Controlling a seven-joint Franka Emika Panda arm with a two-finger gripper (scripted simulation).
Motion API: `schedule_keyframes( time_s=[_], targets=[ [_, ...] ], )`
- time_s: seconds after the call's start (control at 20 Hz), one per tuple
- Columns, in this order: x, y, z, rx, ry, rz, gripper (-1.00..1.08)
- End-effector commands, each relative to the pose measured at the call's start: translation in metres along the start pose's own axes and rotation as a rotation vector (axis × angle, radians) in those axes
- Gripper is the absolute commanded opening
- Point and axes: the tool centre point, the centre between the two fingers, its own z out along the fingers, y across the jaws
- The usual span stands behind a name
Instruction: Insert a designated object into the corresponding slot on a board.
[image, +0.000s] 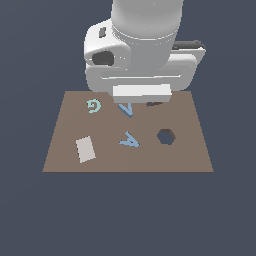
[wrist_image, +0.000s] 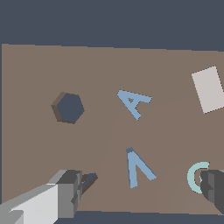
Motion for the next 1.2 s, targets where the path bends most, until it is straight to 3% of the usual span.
schedule_keyframes(
  time_s=[0.0, 0.5, 1.15],
  targets=[
    [0.0, 0.0, 0.0, 0.0, 0.0, 0.0, 1.0],
    [-0.01, 0.002, 0.019, -0.001, 0.006, -0.072, 1.0],
    [-0.04, 0.014, 0.085, -0.003, 0.027, -0.321, 1.0]
  ],
)
